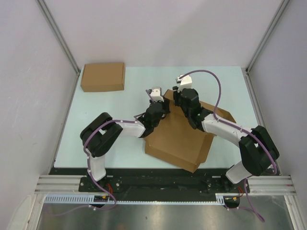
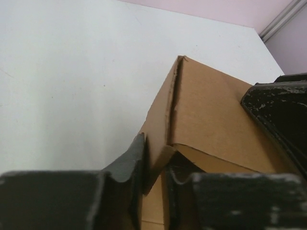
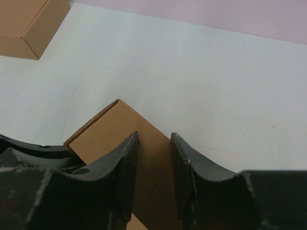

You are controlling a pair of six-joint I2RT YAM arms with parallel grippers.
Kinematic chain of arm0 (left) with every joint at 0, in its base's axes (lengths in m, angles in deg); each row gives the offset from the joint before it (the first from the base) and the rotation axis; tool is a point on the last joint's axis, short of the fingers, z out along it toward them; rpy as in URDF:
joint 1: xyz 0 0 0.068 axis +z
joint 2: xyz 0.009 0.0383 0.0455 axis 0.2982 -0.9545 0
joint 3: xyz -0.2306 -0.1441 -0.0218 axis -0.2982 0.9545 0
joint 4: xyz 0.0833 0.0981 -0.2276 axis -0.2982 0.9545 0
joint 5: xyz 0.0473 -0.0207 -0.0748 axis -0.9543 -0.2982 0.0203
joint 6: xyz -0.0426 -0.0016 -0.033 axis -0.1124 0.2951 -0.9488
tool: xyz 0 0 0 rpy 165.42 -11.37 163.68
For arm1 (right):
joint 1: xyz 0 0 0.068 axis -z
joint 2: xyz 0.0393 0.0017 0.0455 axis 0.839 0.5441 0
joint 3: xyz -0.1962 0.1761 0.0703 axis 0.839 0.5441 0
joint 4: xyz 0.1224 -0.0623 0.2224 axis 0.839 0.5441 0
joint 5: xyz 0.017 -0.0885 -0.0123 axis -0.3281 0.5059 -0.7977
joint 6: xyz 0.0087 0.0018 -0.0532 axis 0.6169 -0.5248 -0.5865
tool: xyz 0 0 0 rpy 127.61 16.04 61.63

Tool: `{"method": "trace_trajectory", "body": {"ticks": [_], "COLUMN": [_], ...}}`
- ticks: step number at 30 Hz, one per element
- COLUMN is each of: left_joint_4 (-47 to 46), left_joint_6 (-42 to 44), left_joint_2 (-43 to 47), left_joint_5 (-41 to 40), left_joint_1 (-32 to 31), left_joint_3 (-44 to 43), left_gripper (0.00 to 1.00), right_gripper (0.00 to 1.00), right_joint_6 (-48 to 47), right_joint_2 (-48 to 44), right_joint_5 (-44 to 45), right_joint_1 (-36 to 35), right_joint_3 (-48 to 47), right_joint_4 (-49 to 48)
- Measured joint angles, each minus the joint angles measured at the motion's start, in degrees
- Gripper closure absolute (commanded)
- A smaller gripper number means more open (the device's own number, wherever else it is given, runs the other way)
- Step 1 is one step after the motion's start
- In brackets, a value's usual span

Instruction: Fold the paper box

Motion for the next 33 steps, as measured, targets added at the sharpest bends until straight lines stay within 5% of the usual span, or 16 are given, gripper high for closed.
{"method": "trace_trajectory", "body": {"ticks": [2,8,12,15,26,29,30,33], "left_joint_4": [0.2,-0.2,-0.4,-1.0,8.3,10.0,10.0,7.7], "left_joint_6": [0.0,0.3,0.4,-0.3,0.6,3.0,4.0,9.8], "left_joint_2": [-0.5,-1.1,-1.1,-0.7,10.1,19.2,21.4,27.1], "left_joint_5": [-0.1,-0.4,-0.7,-0.4,-0.5,-1.3,-1.4,0.1], "left_joint_1": [0.0,0.0,-0.1,-0.1,-0.3,-0.3,-0.3,-0.3], "left_joint_3": [-0.5,-1.0,-0.9,0.3,11.3,14.1,14.4,14.7], "left_gripper": [1.00,1.00,0.68,0.56,0.47,0.22,0.06,0.00], "right_gripper": [0.62,0.62,0.62,0.63,0.63,0.62,0.63,0.62], "right_joint_6": [0.0,0.0,0.0,0.0,0.2,0.2,0.2,0.3], "right_joint_2": [0.0,-0.1,-0.1,-0.3,-1.7,-2.2,-2.3,-2.5], "right_joint_5": [0.0,-0.3,-0.1,0.8,1.5,1.5,1.5,1.5], "right_joint_1": [-0.1,-0.3,-0.4,-0.4,-0.7,-0.9,-0.9,-0.9], "right_joint_3": [0.0,0.0,0.0,0.5,2.3,2.7,2.8,2.9], "right_joint_4": [-0.2,-0.5,-0.4,-0.3,-0.8,-0.9,-0.9,-0.8]}}
